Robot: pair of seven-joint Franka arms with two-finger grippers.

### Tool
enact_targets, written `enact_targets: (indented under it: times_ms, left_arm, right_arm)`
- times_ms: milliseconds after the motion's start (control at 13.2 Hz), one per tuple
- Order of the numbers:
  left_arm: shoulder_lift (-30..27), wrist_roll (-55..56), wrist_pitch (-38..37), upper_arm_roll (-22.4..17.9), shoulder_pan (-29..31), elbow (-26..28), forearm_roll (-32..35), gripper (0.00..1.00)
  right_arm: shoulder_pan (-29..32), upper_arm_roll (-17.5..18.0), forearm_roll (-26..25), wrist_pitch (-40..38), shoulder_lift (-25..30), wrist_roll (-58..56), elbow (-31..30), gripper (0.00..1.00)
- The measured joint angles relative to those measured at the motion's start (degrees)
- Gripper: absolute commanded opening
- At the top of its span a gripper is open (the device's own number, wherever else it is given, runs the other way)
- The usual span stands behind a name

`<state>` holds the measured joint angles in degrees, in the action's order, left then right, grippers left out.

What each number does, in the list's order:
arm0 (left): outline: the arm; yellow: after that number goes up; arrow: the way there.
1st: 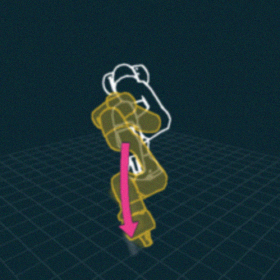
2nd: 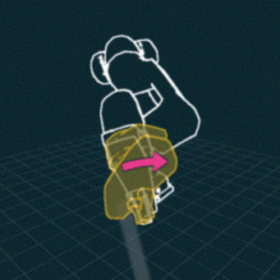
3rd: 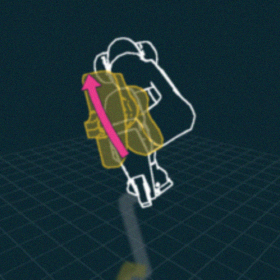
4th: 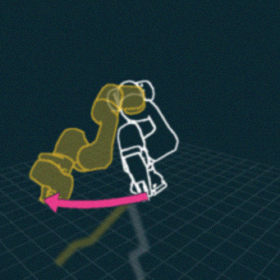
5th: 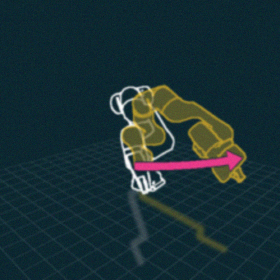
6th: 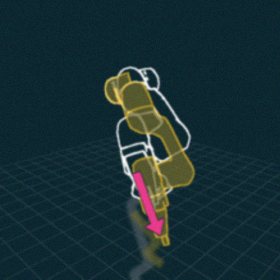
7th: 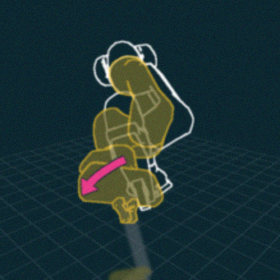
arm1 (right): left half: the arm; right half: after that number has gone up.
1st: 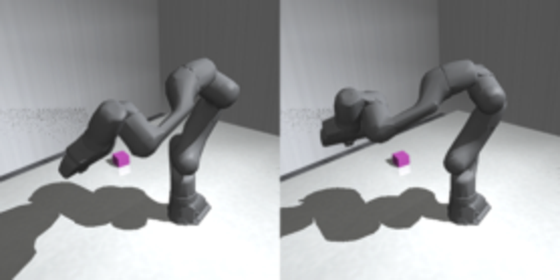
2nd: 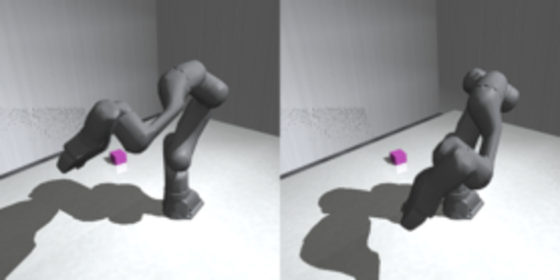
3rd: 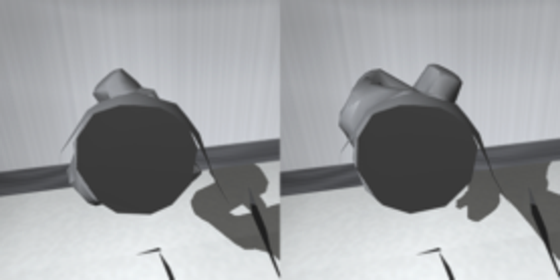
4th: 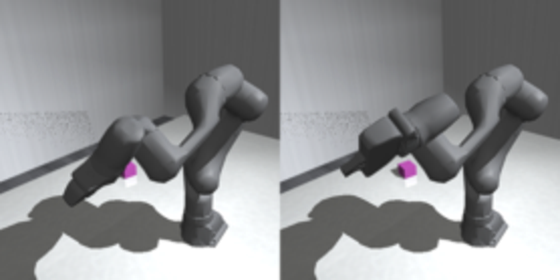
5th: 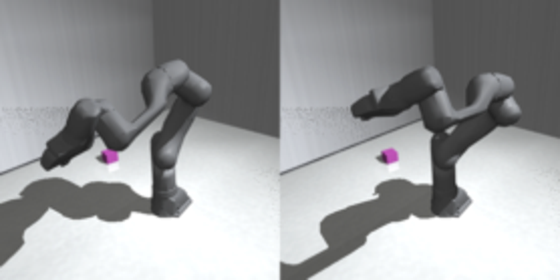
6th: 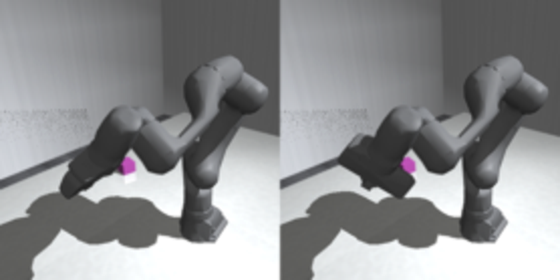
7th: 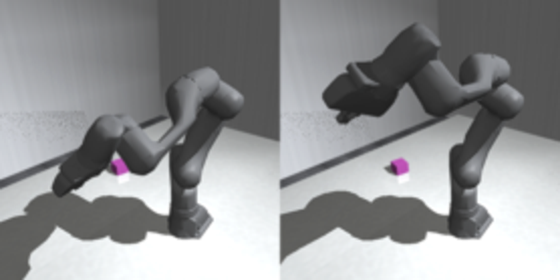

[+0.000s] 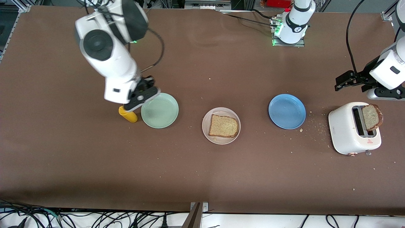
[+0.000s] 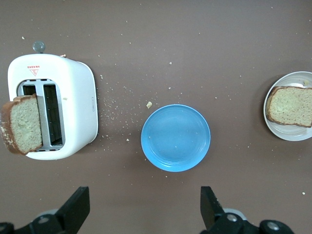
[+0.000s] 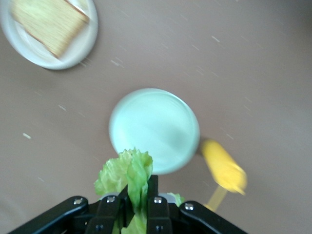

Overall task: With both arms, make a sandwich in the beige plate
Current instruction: 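Lift the lettuce leaf with the right gripper and carry it to the bread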

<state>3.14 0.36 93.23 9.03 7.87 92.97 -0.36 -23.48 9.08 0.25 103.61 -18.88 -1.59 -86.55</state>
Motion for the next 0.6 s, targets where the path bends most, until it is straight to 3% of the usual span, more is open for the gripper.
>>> enact_targets:
  times_ms: [302, 604]
  left_arm:
    - [0.00, 0.00, 0.00, 0.00, 0.00, 0.00, 0.00, 1.00]
    - [0.00, 0.00, 0.00, 0.00, 0.00, 0.00, 0.00, 1.00]
  right_arm:
    - [-5.43, 0.49, 6.08, 12.83, -5.94, 6.72, -0.21, 0.00]
    - [-9.22, 1.46, 10.55, 30.75, -14.52, 13.67, -0.48, 0.00]
